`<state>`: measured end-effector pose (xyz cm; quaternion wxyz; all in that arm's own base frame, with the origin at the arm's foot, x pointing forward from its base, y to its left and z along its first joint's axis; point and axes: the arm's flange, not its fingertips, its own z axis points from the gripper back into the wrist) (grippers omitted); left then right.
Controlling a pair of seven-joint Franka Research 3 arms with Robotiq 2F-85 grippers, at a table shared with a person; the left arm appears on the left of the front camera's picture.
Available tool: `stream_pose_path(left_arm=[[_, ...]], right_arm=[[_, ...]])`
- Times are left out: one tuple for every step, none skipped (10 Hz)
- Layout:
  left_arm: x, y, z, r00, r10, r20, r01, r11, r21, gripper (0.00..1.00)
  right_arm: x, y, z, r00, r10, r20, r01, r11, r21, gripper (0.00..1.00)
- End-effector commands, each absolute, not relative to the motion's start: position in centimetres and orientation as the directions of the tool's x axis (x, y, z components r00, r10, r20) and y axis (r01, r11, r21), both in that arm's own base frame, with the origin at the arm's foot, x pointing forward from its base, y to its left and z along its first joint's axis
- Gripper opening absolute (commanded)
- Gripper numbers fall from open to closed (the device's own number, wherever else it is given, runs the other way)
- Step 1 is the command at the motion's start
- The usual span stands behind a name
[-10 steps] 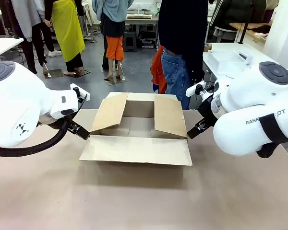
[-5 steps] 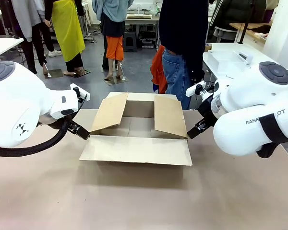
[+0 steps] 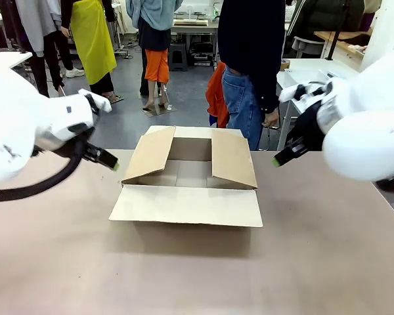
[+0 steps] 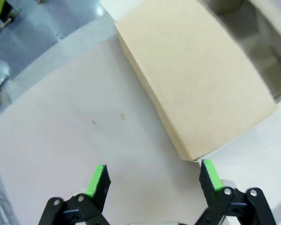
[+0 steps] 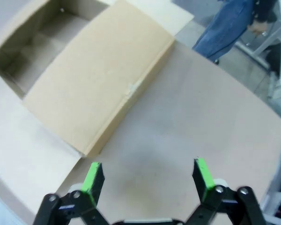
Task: Pack the gift set into the box.
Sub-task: Place both hands on the side flaps of the Package Box and spread them outward.
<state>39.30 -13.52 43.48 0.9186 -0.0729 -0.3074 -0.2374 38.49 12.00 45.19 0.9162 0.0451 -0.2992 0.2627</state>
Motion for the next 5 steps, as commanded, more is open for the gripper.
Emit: stream_pose_path(left_arm=[[32.6,-7.6,44.3,0.73,-0.262,0.631,0.447,0.881,-0.152,1.0],[32.3,-5.0,44.9,0.764,-0.188,0.617,0.46,0.83,-0.316,1.0],[32.8,-1.8,45.3,0.821,-0.048,0.569,0.389,0.776,-0.496,1.0],[33.8,2.4,44.6,0.824,-0.075,0.562,0.504,0.552,-0.664,1.0],[35.9,7.0,42.7,0.875,0.058,0.48,0.436,0.336,-0.835,1.0]], right_arm=[[36.4,6.8,47.0,0.765,0.308,0.565,-0.453,0.882,0.132,1.0],[36.0,4.0,48.0,0.819,0.108,0.564,-0.329,0.894,0.306,1.0],[35.0,0.5,48.9,0.866,-0.031,0.5,-0.279,0.799,0.532,1.0],[33.9,-3.2,49.4,0.882,-0.152,0.445,-0.215,0.713,0.668,1.0],[32.4,-7.4,49.4,0.868,-0.246,0.432,-0.226,0.578,0.784,1.0]])
